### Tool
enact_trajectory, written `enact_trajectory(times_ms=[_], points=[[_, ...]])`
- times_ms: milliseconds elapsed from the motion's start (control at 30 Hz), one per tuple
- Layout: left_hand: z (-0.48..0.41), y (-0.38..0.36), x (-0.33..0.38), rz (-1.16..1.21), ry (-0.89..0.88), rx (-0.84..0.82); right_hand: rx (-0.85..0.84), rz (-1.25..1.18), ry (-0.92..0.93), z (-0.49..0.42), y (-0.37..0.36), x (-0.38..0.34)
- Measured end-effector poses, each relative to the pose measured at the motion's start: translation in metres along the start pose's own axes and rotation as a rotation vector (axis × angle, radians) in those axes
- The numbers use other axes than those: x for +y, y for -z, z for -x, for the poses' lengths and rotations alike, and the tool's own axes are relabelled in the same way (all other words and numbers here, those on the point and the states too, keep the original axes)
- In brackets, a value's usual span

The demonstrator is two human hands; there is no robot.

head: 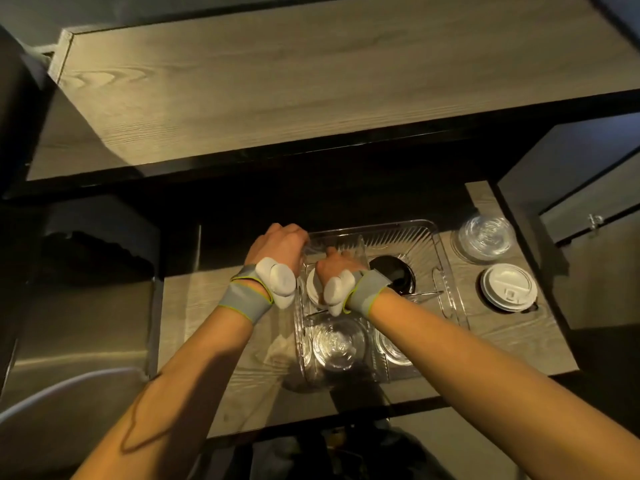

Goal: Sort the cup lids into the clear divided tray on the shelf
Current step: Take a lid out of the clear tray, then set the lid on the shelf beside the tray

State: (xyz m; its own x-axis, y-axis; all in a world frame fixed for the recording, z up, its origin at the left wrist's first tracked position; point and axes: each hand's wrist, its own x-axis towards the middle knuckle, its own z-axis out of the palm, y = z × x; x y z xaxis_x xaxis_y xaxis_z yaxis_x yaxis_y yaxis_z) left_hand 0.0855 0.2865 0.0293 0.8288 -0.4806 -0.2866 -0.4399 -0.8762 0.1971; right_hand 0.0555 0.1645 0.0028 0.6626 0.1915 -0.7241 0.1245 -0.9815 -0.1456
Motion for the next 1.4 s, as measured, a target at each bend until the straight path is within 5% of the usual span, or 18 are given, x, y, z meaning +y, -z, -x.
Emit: enact_trajectory(times_ms=[167, 333, 500, 867, 1133, 1400], points=[[-0.001, -0.001, 0.001, 0.000, -0.015, 0.027, 0.021, -0.074, -0.022, 0.002, -0.002, 0.004], [-0.009, 0.010, 0.035, 0.063, -0.074, 0.116, 0.436, -0.246, 0.025, 0.030, 0.001, 0.020], [-0.023, 0.013, 0.093, 0.056, -0.157, 0.064, 0.662, -0.340, -0.013, 0.079, -0.002, 0.077], [-0.054, -0.028, 0.229, -0.028, -0.329, 0.078, 0.607, -0.417, -0.397, 0.152, -0.069, 0.219], [-0.080, -0.072, 0.290, -0.106, -0.443, -0.188, 0.434, -0.416, -0.478, 0.140, -0.119, 0.272], [-0.102, -0.097, 0.308, -0.156, -0.467, -0.311, 0.464, -0.393, -0.420, 0.120, -0.137, 0.288]])
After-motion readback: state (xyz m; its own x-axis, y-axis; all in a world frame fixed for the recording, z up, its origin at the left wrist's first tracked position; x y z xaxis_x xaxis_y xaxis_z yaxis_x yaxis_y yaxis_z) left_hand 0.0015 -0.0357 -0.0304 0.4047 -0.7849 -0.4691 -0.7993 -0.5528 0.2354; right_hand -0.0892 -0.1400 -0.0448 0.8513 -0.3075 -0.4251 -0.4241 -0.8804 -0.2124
